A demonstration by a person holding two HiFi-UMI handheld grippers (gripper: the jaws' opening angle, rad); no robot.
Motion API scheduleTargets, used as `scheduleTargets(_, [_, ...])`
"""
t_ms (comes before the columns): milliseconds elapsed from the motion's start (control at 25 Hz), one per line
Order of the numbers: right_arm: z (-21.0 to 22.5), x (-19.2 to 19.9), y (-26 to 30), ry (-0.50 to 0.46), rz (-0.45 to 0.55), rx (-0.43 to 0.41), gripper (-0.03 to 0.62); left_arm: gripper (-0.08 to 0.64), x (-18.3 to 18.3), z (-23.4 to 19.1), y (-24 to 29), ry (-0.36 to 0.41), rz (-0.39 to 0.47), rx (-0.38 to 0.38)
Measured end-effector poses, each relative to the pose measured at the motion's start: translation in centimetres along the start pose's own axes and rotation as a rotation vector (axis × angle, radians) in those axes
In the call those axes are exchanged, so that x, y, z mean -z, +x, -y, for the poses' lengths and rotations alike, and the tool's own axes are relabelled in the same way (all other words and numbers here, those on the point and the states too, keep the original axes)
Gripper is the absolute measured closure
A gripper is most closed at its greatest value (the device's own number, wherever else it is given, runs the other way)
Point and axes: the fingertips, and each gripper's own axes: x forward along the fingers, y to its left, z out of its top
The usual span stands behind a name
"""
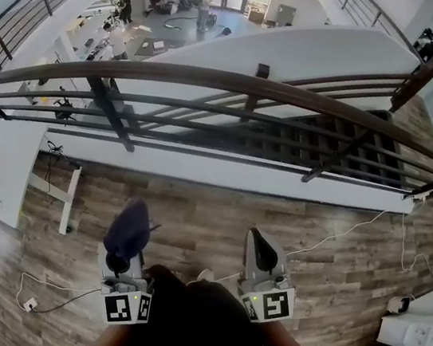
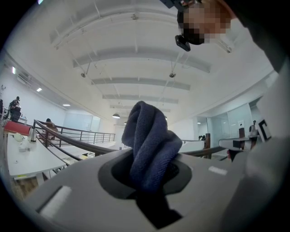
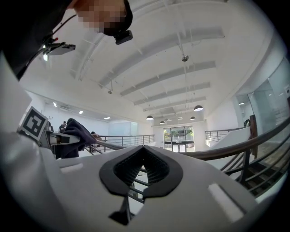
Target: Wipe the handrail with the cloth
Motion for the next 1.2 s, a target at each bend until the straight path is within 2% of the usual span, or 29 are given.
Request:
scheduleTargets(160, [0.4, 0.1, 0.2, -0.002, 0.024, -0.029, 0.591, 0.483, 1.1, 0.3, 0.3, 0.008, -0.03, -0.002])
scheduleTargets(360, [1.8, 1.0, 2.2, 0.012, -0.004, 0.005, 0.591, 0.483, 1.9, -0.4, 3.4, -0.018, -0.031, -0.009])
scheduleTargets(520, [2.8, 1.0, 5.1, -0.013, -0.026, 0.034, 0.591, 0.483, 2.9, -1.2, 7.7, -0.046, -0.027, 0.003])
scheduleTargets(640, [3.8, 1.0, 8.3, -0.017, -0.032, 0.054, 0.591, 0.483, 3.6, -1.6, 11.8, -0.066, -0.037, 0.035])
scheduleTargets(800, [3.9, 1.5, 13.4, -0.016, -0.051, 0.069, 0.591, 0.483, 3.5, -3.1, 16.8, -0.056, -0.029, 0.093])
scheduleTargets(1000, [4.0, 0.1, 20.1, -0.036, -0.029, 0.07, 0.591, 0.483, 2.5, -6.0, 22.7, -0.057, -0.011, 0.105])
scheduleTargets(1200, [3.5, 0.0, 23.6, -0.052, -0.015, 0.084, 0.591, 0.482, 2.6, -8.6, 26.0, -0.052, -0.01, 0.111])
